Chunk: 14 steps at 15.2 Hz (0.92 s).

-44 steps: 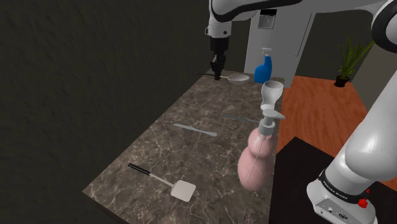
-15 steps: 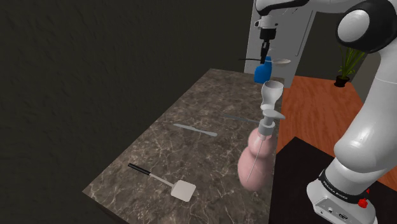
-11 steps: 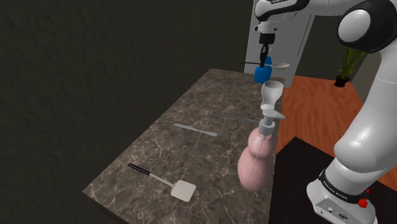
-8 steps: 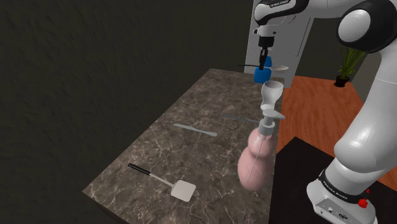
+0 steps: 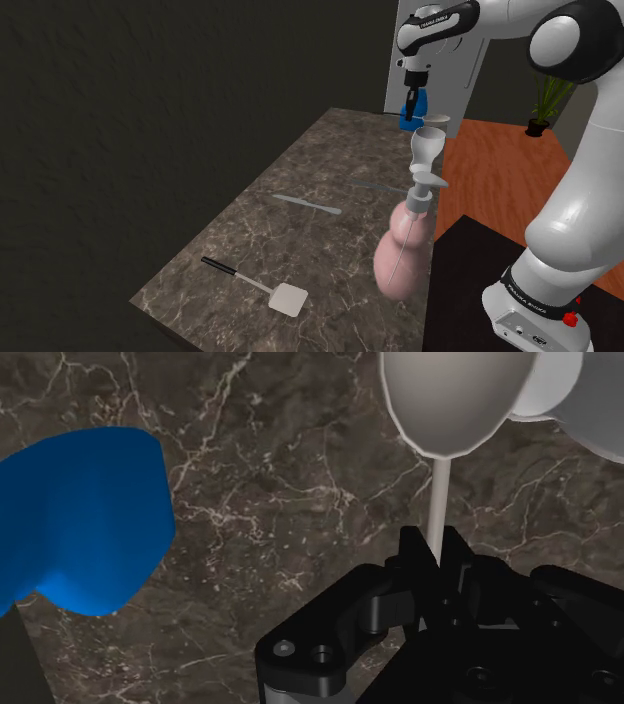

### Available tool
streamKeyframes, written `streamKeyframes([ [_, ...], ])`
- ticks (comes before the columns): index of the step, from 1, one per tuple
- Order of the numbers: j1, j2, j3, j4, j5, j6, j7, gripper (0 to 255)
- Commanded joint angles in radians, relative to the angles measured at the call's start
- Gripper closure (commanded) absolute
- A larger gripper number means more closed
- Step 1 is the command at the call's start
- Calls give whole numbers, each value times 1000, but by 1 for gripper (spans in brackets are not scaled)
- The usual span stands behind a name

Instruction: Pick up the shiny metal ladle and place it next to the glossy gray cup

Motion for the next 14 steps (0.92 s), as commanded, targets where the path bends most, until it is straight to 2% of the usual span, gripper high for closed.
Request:
streamKeyframes([
  [1,0,6,0,-18,1,25,-2,255],
  [14,-1,56,3,-129,14,184,-16,255],
])
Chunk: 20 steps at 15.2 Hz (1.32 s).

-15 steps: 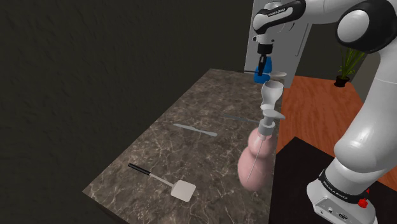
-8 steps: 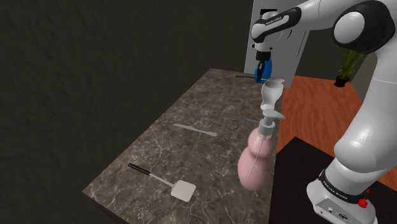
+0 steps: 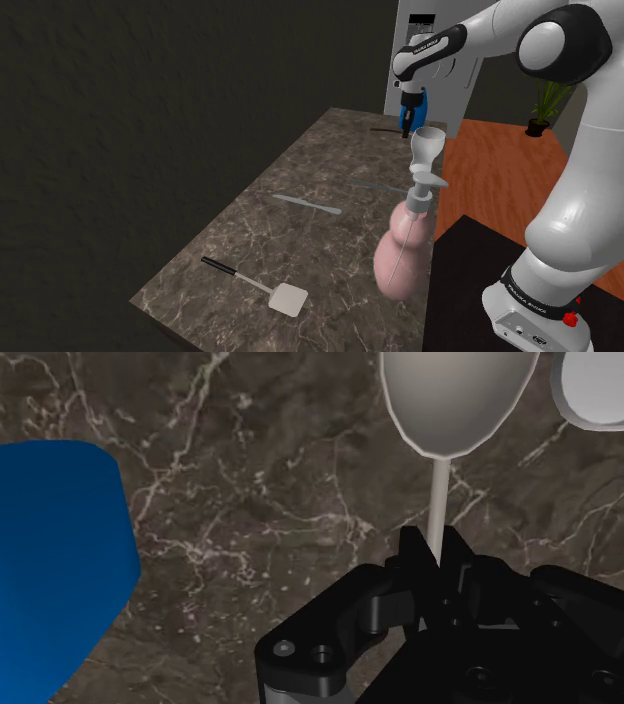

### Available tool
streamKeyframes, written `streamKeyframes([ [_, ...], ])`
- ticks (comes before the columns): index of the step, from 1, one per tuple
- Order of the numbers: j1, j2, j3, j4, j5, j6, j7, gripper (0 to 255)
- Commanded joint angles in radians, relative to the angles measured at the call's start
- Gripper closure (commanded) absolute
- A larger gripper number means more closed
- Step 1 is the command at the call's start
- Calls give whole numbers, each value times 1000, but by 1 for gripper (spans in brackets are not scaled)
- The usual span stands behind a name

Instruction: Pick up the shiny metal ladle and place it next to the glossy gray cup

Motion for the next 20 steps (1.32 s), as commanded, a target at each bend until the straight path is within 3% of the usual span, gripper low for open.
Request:
streamKeyframes([
  [1,0,11,1,-15,3,26,-2,255],
  [7,-1,42,3,-50,11,91,-10,255],
  [15,-1,43,3,-49,11,91,-10,255],
  [16,-1,43,3,-49,11,91,-10,0],
  [20,-1,43,3,-49,11,91,-10,0],
])
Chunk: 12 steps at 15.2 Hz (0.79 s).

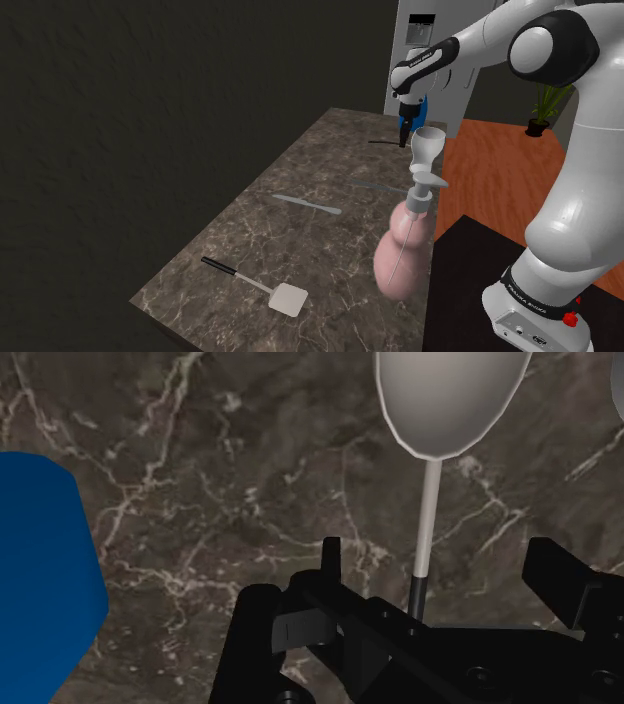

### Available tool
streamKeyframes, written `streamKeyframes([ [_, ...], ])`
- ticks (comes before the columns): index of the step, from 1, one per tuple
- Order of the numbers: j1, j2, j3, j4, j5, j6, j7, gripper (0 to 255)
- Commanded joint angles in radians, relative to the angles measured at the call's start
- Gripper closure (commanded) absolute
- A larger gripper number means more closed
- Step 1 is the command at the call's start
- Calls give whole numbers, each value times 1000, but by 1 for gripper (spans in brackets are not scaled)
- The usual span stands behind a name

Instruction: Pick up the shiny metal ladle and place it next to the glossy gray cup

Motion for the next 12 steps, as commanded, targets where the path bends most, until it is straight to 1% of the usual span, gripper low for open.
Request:
streamKeyframes([
  [1,0,0,0,0,0,0,0,0],
  [5,-2,-35,-5,84,-11,-118,7,0],
  [12,-2,-35,-5,84,-11,-118,7,0],
])
